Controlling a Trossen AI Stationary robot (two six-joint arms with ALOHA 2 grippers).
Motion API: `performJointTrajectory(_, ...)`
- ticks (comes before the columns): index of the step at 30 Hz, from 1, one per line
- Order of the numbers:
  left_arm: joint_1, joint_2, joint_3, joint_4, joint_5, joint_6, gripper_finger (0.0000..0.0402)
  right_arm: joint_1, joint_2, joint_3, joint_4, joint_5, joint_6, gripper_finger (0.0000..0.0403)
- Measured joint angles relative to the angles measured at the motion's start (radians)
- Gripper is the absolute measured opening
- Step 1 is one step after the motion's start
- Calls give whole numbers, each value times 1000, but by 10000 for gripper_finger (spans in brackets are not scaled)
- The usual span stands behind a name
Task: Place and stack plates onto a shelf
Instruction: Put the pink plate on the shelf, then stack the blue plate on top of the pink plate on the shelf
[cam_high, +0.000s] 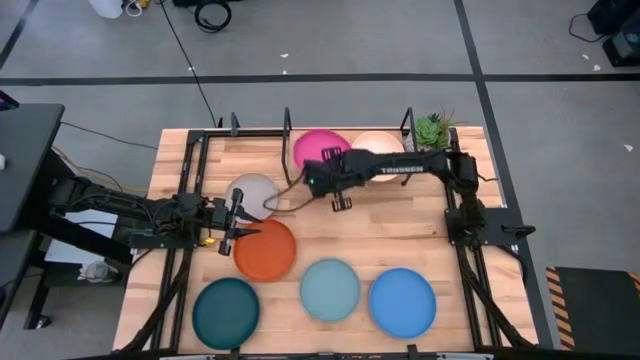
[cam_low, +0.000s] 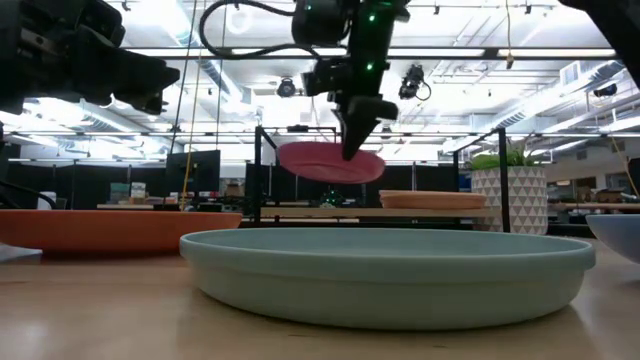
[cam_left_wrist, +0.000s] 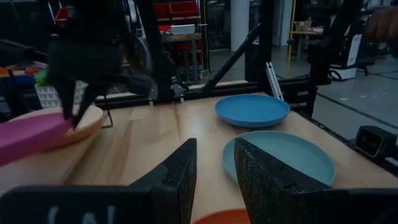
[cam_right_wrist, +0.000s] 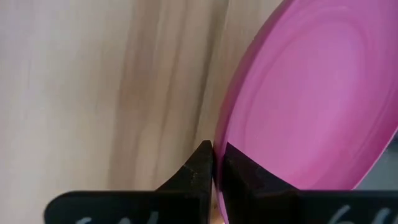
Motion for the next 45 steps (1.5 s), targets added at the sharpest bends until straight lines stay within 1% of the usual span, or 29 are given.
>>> performJointTrajectory(3, 0, 0, 0, 0, 0, -9, 115, -35, 0, -1, 44, -62, -65, 27)
performJointTrajectory(8, 0, 0, 0, 0, 0, -27, 115, -96, 0, -57, 145, -145, -145, 27)
performJointTrajectory(11, 0, 0, 0, 0, 0, -30, 114, -116, 0, -98, 187, -139, -157, 27)
performJointTrajectory(16, 0, 0, 0, -1, 0, -34, 115, -120, 0, -121, 170, -147, -138, 33)
performJointTrajectory(19, 0, 0, 0, -1, 0, -34, 115, -118, 0, -123, 169, -171, -137, 46)
performJointTrajectory(25, 0, 0, 0, -1, 0, -34, 115, -109, 0, -118, 143, -160, -133, 84)
performJointTrajectory(28, 0, 0, 0, -1, 0, -34, 115, -89, 0, -93, 106, -120, -95, 102)
performJointTrajectory(30, 0, 0, 0, -1, 0, -35, 115, -70, 0, -76, 83, -137, -59, 111)
performJointTrajectory(32, 0, 0, 0, -3, 0, -39, 115, -52, 0, -72, 87, -216, -28, 118)
performJointTrajectory(35, 0, 0, 0, -16, 0, -54, 114, -20, 0, -72, 110, -377, -16, 123)
performJointTrajectory(37, 0, 0, 0, -19, 0, -53, 115, 12, 0, -79, 140, -421, 0, 125)
performJointTrajectory(39, 0, 0, 0, -19, 0, -54, 115, 46, 0, -83, 144, -426, 41, 126)
performJointTrajectory(45, 0, 0, 0, -34, 0, -60, 115, 172, 0, -93, 147, -424, 234, 126)
